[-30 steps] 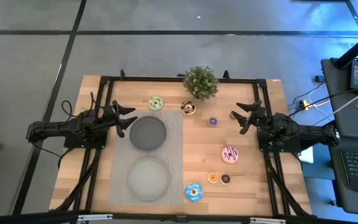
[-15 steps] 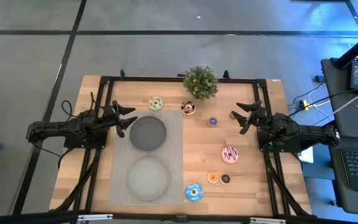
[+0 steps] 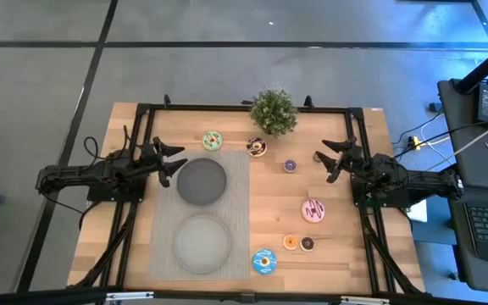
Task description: Pick & Place donuts
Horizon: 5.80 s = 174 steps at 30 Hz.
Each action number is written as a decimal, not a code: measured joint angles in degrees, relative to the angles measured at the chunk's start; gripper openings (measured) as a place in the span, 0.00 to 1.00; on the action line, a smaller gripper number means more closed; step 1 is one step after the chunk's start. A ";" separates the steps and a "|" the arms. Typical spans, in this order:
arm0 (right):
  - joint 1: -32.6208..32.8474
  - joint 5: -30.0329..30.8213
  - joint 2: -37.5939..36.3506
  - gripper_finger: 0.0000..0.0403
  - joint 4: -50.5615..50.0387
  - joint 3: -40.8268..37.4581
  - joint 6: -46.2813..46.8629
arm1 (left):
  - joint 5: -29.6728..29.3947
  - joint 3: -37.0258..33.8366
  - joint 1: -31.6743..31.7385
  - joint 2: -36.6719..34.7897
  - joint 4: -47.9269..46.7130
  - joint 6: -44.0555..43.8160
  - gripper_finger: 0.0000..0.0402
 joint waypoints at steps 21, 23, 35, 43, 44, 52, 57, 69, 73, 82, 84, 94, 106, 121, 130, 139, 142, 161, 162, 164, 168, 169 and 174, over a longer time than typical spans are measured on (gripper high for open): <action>-0.19 7.85 -0.01 0.62 1.23 -0.01 16.86 | -0.01 0.00 -0.02 0.00 0.02 0.00 0.58; -0.19 9.46 -0.01 0.62 1.71 -0.01 21.61 | 0.00 0.00 0.00 0.00 0.00 0.00 0.58; -0.21 13.76 -0.01 0.72 1.64 -0.01 27.23 | -0.01 -0.01 0.00 -0.02 0.52 -2.97 0.58; -0.21 16.12 -0.01 0.73 1.47 -0.01 27.20 | -1.36 -0.02 -0.04 0.00 1.36 -5.76 0.58; -0.21 16.12 -0.01 0.73 1.44 -0.01 27.26 | -1.55 -0.02 -0.04 0.00 1.98 -6.73 0.58; -0.21 21.34 -0.01 0.73 0.40 -0.01 31.86 | 1.36 -0.02 -0.04 0.00 3.23 -9.68 0.58; -0.21 23.57 0.16 0.73 -1.05 -0.01 34.67 | -0.72 -0.02 -0.04 0.00 3.96 -9.66 0.57; -0.21 31.92 0.19 0.73 -1.60 -0.01 31.66 | -19.45 7.35 -0.03 10.29 6.03 -16.46 0.57; -0.21 33.14 0.19 0.73 -1.65 -0.01 30.66 | -20.87 17.12 1.69 23.84 0.98 -16.47 0.56; -0.21 33.12 0.19 0.73 -2.39 -0.01 30.18 | -8.54 48.49 15.31 58.61 -27.29 -18.74 0.56; -0.21 33.10 0.19 0.73 -2.40 -0.01 30.17 | -6.28 54.80 18.91 65.52 -34.69 -16.60 0.56; -0.21 32.97 0.19 0.73 -2.38 -0.01 30.21 | 5.12 63.96 28.97 89.84 -42.01 -10.69 0.56; -0.21 32.97 0.19 0.73 -2.38 -0.01 28.71 | 9.77 63.96 29.95 101.82 -43.57 -11.61 0.56; -0.19 33.01 0.19 0.73 -2.38 -0.01 28.31 | 9.55 63.98 29.93 104.91 -41.56 -13.53 0.53; -0.19 33.03 0.19 0.73 -2.37 -0.01 26.89 | 9.49 63.98 29.93 104.67 -41.29 -13.54 0.37; -0.19 33.03 0.19 0.73 -2.38 -0.01 26.91 | 8.83 63.98 29.90 104.65 -40.89 -13.51 0.26; -0.19 33.03 0.19 0.73 -2.38 -0.01 26.89 | 8.71 63.98 29.93 104.67 -40.64 -13.06 0.24; -0.20 33.03 0.16 0.73 -2.38 -0.01 27.25 | 8.93 71.56 22.83 86.56 -62.76 -4.96 0.23; -0.19 33.03 0.16 0.73 -2.36 -0.01 27.44 | 8.94 71.56 21.68 85.71 -63.78 -5.20 0.23; -0.19 33.01 0.16 0.73 -2.38 -0.01 28.74 | 8.94 71.56 19.31 84.74 -64.95 -7.07 0.23; -0.19 32.99 0.16 0.73 -2.35 -0.01 30.47 | 9.02 70.46 15.10 84.65 -66.17 -9.40 0.23; -0.19 32.93 0.16 0.73 -2.34 -0.01 30.70 | 9.03 69.31 14.18 84.65 -65.66 -9.47 0.23; -0.19 32.49 0.16 0.73 -2.27 -0.01 31.76 | 7.44 61.83 11.56 84.74 -62.33 -12.39 0.24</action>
